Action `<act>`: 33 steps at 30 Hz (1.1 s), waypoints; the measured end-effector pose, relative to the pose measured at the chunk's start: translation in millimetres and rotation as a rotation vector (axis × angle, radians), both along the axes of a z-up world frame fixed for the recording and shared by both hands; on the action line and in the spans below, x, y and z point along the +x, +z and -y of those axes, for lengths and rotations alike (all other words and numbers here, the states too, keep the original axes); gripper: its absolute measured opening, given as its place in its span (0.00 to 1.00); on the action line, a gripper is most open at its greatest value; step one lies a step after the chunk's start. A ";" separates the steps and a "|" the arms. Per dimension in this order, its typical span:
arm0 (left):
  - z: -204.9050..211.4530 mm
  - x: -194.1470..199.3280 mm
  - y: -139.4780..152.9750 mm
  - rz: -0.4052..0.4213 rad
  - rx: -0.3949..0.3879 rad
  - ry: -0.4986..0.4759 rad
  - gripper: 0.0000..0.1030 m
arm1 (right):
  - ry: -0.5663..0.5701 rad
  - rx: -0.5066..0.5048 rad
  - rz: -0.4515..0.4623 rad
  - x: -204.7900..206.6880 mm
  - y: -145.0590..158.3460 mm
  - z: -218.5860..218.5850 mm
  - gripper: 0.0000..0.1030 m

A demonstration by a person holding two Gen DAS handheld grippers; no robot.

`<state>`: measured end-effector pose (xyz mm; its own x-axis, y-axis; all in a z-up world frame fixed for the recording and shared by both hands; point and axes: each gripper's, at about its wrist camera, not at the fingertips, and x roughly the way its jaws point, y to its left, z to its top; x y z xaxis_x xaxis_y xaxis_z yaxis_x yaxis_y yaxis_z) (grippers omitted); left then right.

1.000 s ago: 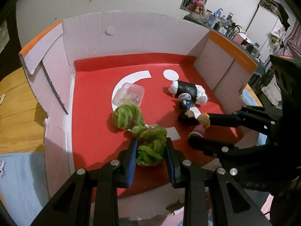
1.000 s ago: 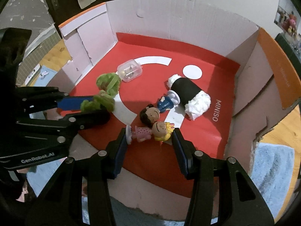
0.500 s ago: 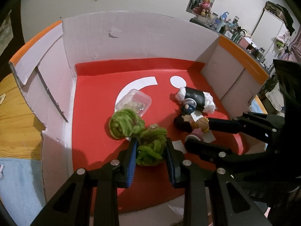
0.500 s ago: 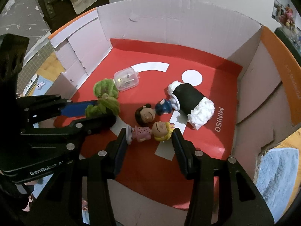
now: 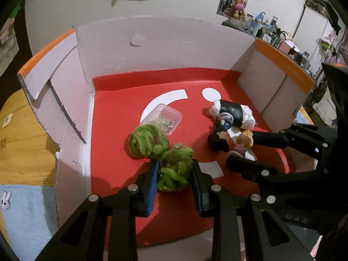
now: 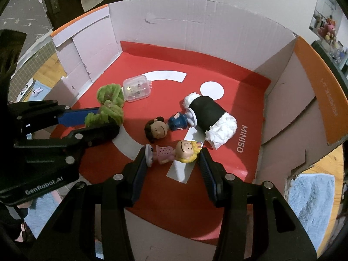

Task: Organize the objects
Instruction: 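Lower and release the doll with the right tool while the left tool releases the pom-pom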

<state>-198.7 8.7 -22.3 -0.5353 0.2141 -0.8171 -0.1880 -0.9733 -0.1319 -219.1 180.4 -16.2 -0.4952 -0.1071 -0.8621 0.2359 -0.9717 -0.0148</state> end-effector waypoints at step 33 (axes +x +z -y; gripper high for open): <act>4.4 10.3 6.5 -0.032 0.006 0.005 0.40 | 0.029 -0.002 -0.024 15.2 -1.3 -1.4 0.53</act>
<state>-188.4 4.3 -15.9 -0.5620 0.2161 -0.7984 -0.1869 -0.9735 -0.1320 -203.9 181.8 -17.5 -0.5123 -0.1232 -0.8499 0.2635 -0.9645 -0.0190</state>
